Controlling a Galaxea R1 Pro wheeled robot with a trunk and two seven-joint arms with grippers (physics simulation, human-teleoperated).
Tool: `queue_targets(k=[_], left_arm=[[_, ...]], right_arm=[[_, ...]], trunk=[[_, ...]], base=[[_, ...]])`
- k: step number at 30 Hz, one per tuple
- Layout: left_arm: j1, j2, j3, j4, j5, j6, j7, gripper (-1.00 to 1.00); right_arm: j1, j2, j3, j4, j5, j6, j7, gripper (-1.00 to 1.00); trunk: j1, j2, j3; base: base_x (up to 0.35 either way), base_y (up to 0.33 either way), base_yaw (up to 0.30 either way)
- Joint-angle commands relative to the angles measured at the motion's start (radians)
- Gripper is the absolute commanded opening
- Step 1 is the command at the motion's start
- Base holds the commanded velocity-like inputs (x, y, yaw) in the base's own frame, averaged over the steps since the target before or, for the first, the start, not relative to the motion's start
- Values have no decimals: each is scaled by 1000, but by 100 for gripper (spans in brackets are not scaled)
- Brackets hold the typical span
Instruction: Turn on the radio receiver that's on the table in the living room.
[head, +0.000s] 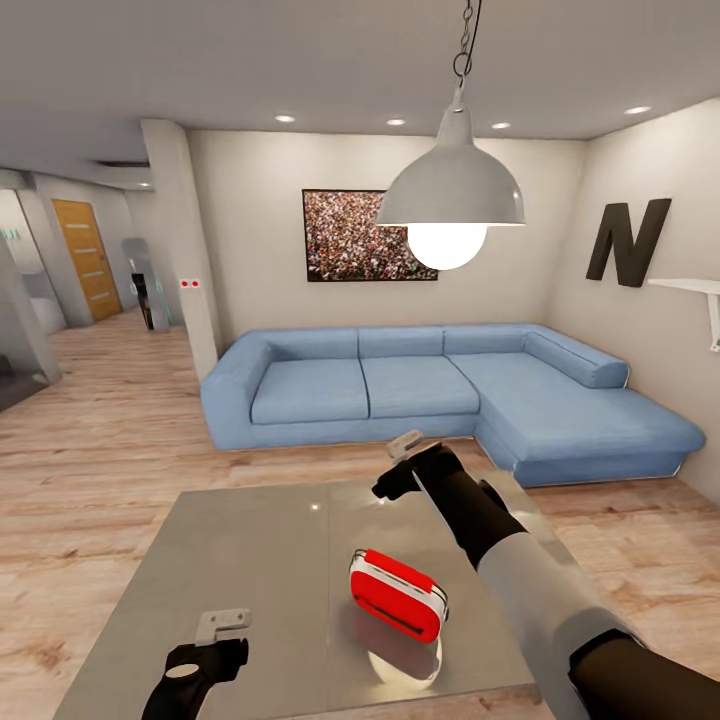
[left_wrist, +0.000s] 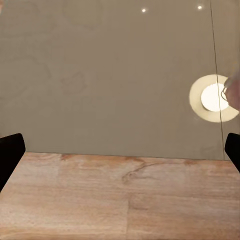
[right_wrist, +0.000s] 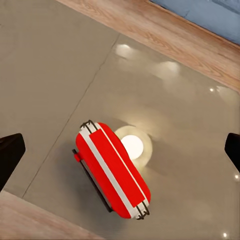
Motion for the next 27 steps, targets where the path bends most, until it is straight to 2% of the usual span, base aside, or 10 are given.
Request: queue_targets(k=[1, 4, 11, 17, 20, 21, 24, 25, 27], left_arm=[[0, 0, 0, 0, 0, 0, 0, 100], [0, 0, -1, 0, 2, 0, -2, 100], [0, 0, -2, -9, 2, 0, 0, 100], [0, 2, 0, -166, 3, 26, 14, 100], [-10, 2, -1, -239, 3, 94, 15, 100], [-28, 2, -1, -275, 4, 145, 15, 100], [-116, -3, -2, -344, 6, 307, 14, 100], [-170, -7, -3, -357, 8, 362, 13, 100], [-225, -11, -4, -364, 11, 400, 10, 100]], right_arm=[[0, 0, 7, 1, -1, 0, 0, 100], [0, 0, 24, 21, -3, 1, 1, 100], [-1, 0, 29, 77, -3, 1, 1, 100], [0, 0, 30, 85, -1, 1, 1, 100], [0, 0, 30, 86, 0, 1, 1, 100], [0, 0, 30, 86, 0, 1, 1, 100], [0, 0, 30, 86, 1, 1, 1, 100], [0, 0, 30, 86, 1, 1, 1, 100], [0, 0, 30, 86, 2, 0, 1, 100]], trunk=[[0, 0, 0], [0, 0, 0], [0, 0, 0], [0, 0, 0], [0, 0, 0], [0, 0, 0], [0, 0, 0], [0, 0, 0], [0, 0, 0]], base=[[0, 0, 0], [0, 0, 0], [0, 0, 0], [0, 0, 0], [0, 0, 0], [0, 0, 0], [0, 0, 0], [0, 0, 0], [0, 0, 0]])
